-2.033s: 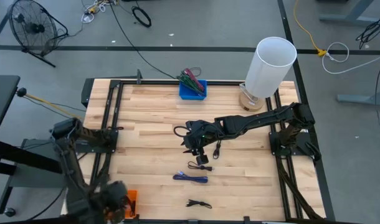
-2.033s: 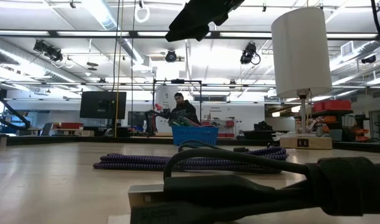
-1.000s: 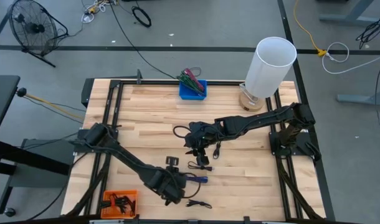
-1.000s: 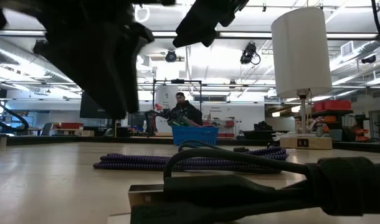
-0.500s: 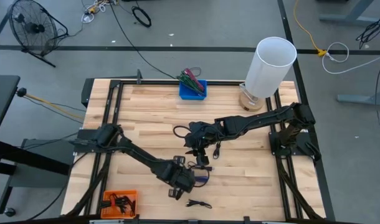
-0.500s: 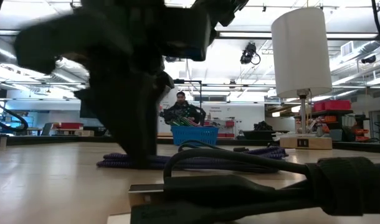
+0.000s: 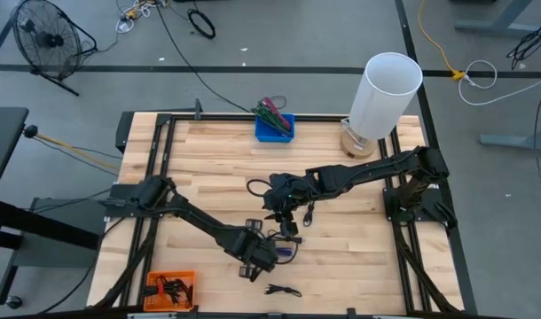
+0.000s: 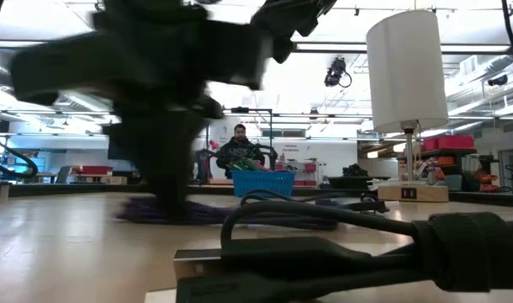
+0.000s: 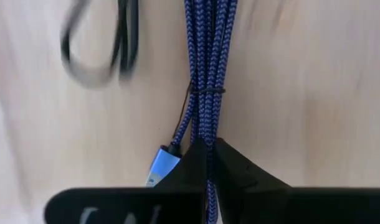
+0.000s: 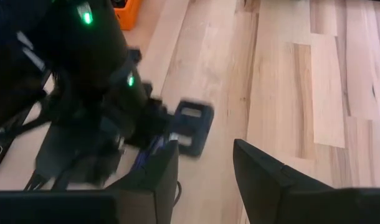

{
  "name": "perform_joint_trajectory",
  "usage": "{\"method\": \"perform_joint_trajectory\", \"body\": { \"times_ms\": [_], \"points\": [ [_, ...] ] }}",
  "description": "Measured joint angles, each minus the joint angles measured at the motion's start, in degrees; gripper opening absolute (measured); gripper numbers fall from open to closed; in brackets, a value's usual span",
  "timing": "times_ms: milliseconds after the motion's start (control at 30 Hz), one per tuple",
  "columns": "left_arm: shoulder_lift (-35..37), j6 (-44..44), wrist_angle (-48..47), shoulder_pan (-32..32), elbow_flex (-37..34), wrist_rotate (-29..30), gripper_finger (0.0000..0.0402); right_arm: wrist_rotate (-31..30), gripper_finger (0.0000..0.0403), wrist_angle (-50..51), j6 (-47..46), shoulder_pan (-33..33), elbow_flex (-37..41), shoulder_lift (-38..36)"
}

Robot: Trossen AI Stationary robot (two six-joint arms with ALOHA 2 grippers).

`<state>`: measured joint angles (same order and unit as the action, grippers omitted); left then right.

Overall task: Pick & Place USB Port
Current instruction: Put the blue charger cable into the blue basket

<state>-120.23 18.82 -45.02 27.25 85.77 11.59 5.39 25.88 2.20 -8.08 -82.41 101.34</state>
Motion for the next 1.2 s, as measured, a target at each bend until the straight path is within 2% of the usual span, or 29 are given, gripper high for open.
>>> {"method": "perform_joint_trajectory", "body": {
  "times_ms": [267,467,533,633,833,1033,1200],
  "points": [
    [7.18,9.18,-16.43,4.51,-0.14,6.78,0.001,0.0,0.0154,0.31,-0.01,-0.01,0.0,0.0],
    [17.33,19.28,-26.57,9.89,-0.08,12.49,0.001,0.15,0.0154,0.39,-0.21,-0.02,0.0,0.0],
    [21.53,22.75,-28.78,11.8,-0.08,16.86,0.001,0.15,0.0154,0.25,-0.22,-0.02,0.0,0.0],
    [27.67,25.76,-28.85,14.82,-0.05,26.71,0.001,0.13,0.0154,-1.15,-0.22,0.0,0.02,0.0],
    [36.45,24.35,-27.61,19.4,-0.03,45.46,0.001,0.04,0.0154,-6.95,-0.22,-0.02,0.02,0.0],
    [40.52,23.51,-27.6,19.84,-0.03,55.75,0.001,-0.02,0.0154,-20.29,1.16,-0.02,0.07,-1.95],
    [41.27,22.04,-27.13,19.08,-0.01,59.25,0.001,-0.02,0.0154,-32.26,3.82,-0.02,0.07,-4.59]
  ]
}}
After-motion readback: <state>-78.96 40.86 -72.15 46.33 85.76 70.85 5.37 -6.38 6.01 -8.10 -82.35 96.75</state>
